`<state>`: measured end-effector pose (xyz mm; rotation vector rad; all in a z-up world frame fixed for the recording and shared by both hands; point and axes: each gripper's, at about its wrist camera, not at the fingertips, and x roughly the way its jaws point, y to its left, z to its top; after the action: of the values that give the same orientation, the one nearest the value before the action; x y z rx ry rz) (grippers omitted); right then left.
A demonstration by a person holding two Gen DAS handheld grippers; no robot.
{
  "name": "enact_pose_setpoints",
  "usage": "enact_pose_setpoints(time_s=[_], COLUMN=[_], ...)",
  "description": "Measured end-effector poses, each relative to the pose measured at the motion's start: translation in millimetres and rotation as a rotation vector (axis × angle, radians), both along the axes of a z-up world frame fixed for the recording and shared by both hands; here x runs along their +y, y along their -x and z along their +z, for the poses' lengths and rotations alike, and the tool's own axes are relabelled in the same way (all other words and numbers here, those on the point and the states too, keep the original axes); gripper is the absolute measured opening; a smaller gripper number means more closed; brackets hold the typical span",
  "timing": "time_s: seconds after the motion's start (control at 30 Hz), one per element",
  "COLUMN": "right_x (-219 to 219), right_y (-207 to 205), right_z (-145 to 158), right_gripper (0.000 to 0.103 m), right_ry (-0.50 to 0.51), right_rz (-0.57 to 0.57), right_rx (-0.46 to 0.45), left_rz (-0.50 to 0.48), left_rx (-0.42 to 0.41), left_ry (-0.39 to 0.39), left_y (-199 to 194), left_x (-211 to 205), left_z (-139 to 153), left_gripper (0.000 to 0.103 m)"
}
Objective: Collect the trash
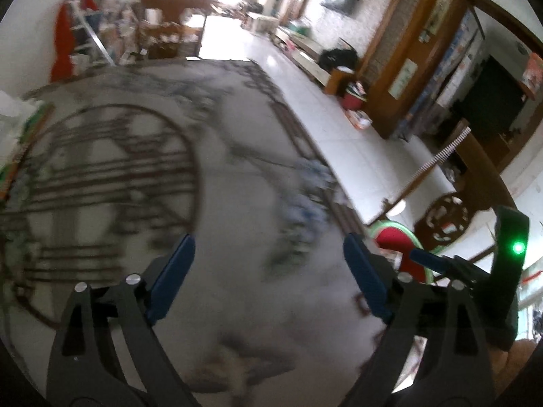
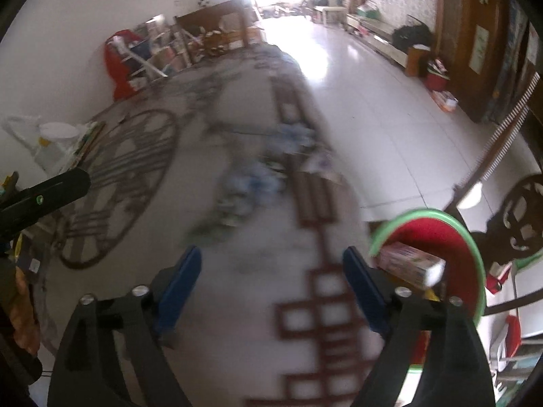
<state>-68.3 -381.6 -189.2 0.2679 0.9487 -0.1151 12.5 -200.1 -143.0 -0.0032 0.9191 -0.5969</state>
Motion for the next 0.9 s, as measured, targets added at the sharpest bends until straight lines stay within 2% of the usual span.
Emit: enact_pose_setpoints(time_s=[0.07,0.17,0.23,0.3,0.43,0.53,0.6,0.73,0.9], right_x=[20.3,52.1,71.5,90.9,126.5,141.2,147.0,147.0,139.6], right_y=[-9.8,-28.7,-38.3,-43.6,-36.8,-34.1,-31.7,-31.6,-27.0], right_z=[5.2,17.8,30.0,47.1,87.6,103.8,112.5,121.1,117.4], right_gripper=[0.092,0.095,0.095,0.095,0.095,0.095,0.095,0.096,0.095], right_ry=[0.003,-0.009,-0.017,-0.01,0.071,0.131,0.162,0.179,0.201], right_rz=[0.02,0.057,0.08,0.096,0.059,0.034,0.001,-0.058,-0.086], right_rx=[-0.021,-0.069,-0.125,-0.213,-0.471,-0.586,-0.619,-0.647,-0.619], left_rz=[0.046,0.078,0.116,0.155,0.233,0.273,0.304,0.349,0.302], left_rx=[-0.028,-0.051,-0.099,-0.163,-0.297,-0.402,-0.46,-0.511,-0.524], left_ry=[0.002,0.023,0.032,0.038,0.033,0.005,-0.015,-0.031,0.032], left_y=[-8.0,-16.9,-20.8,-20.2,-14.1,-6.1,-1.5,0.0,4.1], left_x=[29.5,61.9,87.0,106.1,133.8,144.0,147.3,151.9,151.8], left_z=[6.8,18.0,31.9,46.4,76.0,98.2,109.2,122.9,127.7], left_gripper=[0.095,0.097,0.097,0.097,0.098,0.098,0.098,0.098,0.098])
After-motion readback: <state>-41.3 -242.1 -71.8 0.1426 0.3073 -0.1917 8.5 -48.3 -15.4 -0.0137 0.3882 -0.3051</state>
